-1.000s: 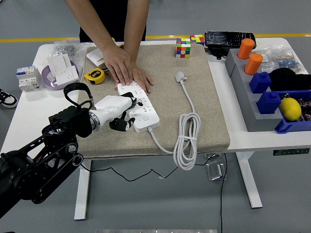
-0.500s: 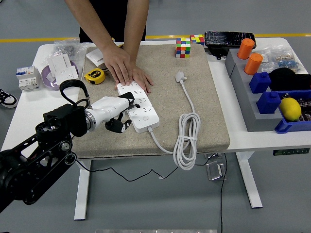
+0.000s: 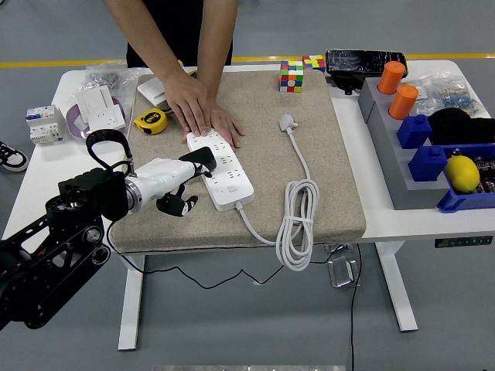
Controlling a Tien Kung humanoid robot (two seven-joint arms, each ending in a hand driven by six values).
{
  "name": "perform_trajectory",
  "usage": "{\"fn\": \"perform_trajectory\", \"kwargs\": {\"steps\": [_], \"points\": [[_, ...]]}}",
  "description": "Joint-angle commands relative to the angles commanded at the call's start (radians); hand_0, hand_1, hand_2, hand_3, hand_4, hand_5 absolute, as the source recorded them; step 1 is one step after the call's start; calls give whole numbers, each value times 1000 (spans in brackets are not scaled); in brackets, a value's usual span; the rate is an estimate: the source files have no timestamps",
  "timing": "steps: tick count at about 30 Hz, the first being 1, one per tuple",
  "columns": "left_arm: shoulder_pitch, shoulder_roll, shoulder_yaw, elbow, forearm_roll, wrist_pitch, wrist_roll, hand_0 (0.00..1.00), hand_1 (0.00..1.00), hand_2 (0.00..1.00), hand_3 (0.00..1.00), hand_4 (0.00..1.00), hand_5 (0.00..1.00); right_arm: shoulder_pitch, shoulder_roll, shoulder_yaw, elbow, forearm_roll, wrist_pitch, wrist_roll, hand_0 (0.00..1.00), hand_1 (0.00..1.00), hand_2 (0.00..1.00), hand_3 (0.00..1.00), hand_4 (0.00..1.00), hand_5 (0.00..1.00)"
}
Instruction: Pick up the plug,place it near the board,insert it into the board,press the button
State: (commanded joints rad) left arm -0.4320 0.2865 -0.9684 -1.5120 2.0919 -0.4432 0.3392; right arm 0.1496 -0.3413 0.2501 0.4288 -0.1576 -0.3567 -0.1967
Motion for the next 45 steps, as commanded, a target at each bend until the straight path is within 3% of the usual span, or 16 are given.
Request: {"fn": "perform_trajectory", "kwargs": {"steps": [15,25,33,40,45], "points": [[7,-6,16,63,-23,14,-13,164,72,155,792,467,69,-10,14,17,1,-6,0,-3,891,806,773,808,998,998],[-6,-18,22,118,-22,67,-30,165,71,154,808,487,58,-2,9,20,2,-5,-1,-1,889,806,773,808,998,998],[-52,-62,39,169,-30,108,-45,167,71,153,862,490,61,-3,15,15,2,-4,0,-3,889,806,773,808,998,998],[-57,-57,71,169,-144,176,-98,168,70,155,862,485,64,-3,13,14,0,0,-1,-2,889,807,773,808,998,998],[-62,-65,83,180,-183,195,-109,168,70,154,847,496,53,-3,13,8,-3,7,-1,-2,889,807,773,808,998,998]]}}
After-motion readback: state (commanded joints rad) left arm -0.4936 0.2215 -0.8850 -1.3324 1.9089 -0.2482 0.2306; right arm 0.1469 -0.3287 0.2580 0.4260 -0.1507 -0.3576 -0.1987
